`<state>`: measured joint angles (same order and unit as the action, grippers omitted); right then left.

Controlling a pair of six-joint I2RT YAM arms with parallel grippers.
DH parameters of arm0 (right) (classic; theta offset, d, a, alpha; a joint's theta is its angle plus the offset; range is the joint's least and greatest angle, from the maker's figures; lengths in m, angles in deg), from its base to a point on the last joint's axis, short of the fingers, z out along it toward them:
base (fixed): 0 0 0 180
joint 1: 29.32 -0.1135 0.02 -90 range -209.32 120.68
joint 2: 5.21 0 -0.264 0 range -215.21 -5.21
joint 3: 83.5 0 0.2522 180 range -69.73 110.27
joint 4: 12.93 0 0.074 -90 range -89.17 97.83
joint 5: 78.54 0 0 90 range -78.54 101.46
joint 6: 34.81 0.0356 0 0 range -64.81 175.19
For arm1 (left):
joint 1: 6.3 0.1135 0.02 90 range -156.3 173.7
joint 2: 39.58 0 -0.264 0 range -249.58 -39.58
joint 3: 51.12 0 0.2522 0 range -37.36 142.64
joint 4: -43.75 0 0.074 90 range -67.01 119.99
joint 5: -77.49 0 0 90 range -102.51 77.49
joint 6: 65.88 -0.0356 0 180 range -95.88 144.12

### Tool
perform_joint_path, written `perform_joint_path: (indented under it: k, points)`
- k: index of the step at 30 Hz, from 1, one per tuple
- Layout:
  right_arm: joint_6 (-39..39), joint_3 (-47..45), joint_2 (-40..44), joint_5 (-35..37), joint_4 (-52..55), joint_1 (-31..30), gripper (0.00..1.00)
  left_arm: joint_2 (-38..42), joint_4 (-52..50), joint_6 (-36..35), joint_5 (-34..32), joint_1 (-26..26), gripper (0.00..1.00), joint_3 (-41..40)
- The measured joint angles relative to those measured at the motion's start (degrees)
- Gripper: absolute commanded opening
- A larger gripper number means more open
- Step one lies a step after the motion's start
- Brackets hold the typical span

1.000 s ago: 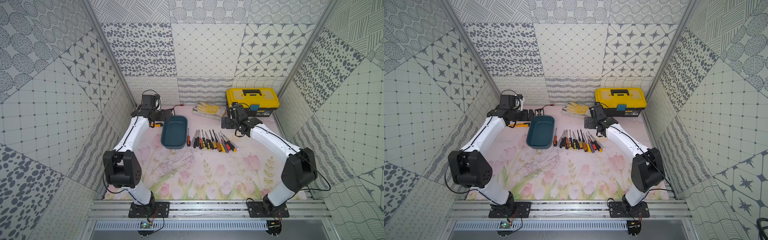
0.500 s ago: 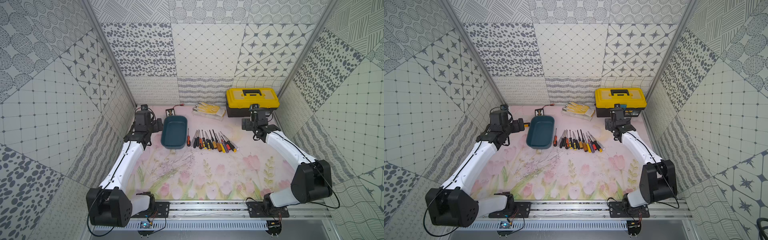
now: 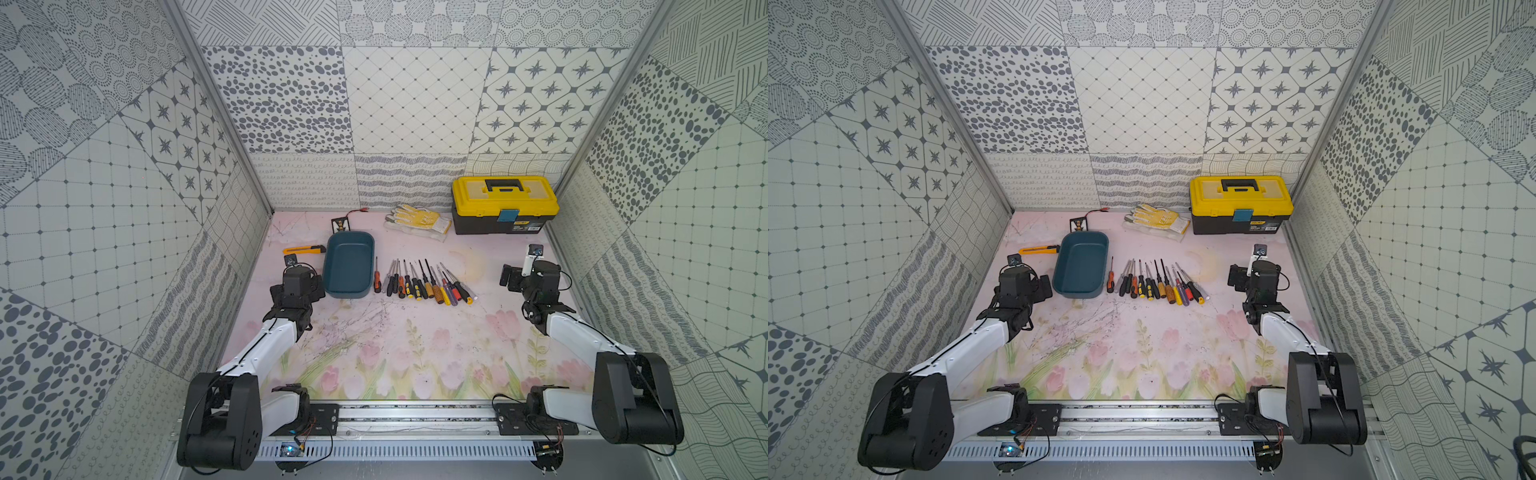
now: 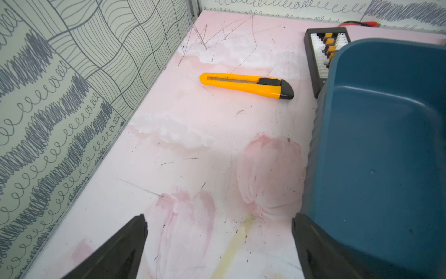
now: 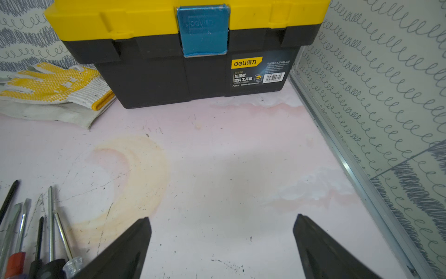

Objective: Take out the screwdriver from the storage box
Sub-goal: Reset both arms

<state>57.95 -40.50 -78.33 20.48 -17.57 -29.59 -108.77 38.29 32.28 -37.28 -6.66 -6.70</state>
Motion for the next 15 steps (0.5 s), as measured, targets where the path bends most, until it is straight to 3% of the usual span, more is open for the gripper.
perform_joint_path:
  k: [10,15]
  points:
    - [1.4,-10.4,-3.0,-2.4,-16.7,0.6,0.99,-3.2,15.0,0.0,1.5,0.0,0.99,-10.1]
    - [2.4,-10.3,-13.0,-4.4,-29.2,0.9,0.99,-4.4,21.4,-0.5,1.7,0.1,0.99,-12.0]
